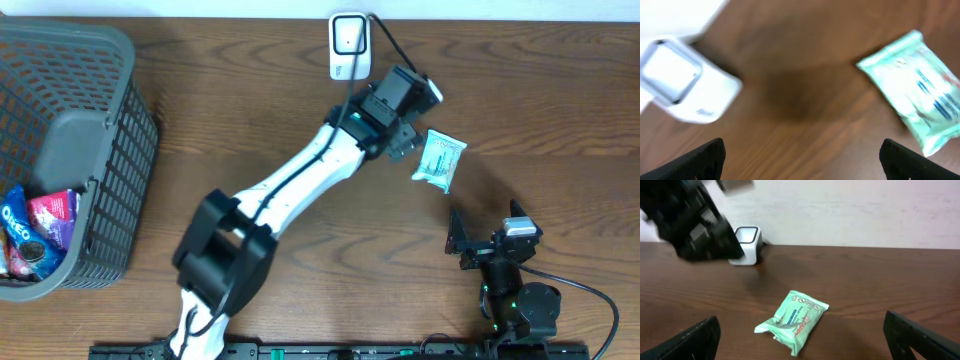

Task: Scan the item barcode
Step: 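Carry the green pack with the left gripper and drop it near the scanner, then return the left gripper into the basket, then grasp the blue Oreo pack in the basket with the left gripper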

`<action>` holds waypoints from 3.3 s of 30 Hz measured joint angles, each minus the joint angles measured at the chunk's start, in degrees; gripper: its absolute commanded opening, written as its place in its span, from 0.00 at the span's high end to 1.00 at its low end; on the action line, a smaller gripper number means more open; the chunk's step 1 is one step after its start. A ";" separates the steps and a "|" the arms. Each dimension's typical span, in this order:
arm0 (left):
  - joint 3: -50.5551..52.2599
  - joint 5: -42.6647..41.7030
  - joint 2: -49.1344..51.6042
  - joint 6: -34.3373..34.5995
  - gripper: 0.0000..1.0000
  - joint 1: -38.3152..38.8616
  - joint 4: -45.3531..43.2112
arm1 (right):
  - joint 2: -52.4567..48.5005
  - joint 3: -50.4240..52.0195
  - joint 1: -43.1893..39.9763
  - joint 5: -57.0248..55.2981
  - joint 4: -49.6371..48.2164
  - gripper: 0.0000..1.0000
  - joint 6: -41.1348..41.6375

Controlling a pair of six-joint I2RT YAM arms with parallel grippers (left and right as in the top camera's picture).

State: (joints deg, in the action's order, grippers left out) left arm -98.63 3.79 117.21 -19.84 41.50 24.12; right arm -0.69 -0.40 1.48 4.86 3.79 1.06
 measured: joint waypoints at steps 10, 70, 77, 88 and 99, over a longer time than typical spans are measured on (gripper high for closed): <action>0.48 2.32 -23.71 13.38 0.02 -13.51 4.74 | 0.00 0.00 0.00 -0.02 0.00 0.01 0.00; 5.40 18.75 -4.50 46.60 0.10 -82.16 45.86 | 0.00 0.00 0.00 -0.02 0.00 0.01 0.00; 10.67 18.16 -4.50 45.33 0.51 -82.16 40.85 | 0.00 0.00 0.00 -0.02 0.00 0.01 0.00; 11.04 16.96 -4.72 44.65 0.93 -82.31 41.38 | 0.00 0.00 0.00 -0.02 0.00 0.01 0.00; 8.46 6.93 -19.45 44.65 0.92 -77.26 35.60 | 0.00 0.00 0.00 0.00 0.00 0.01 0.00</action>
State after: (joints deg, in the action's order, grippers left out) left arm -90.17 10.72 97.76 24.82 -35.77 59.72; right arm -0.69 -0.40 1.48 4.86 3.79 1.06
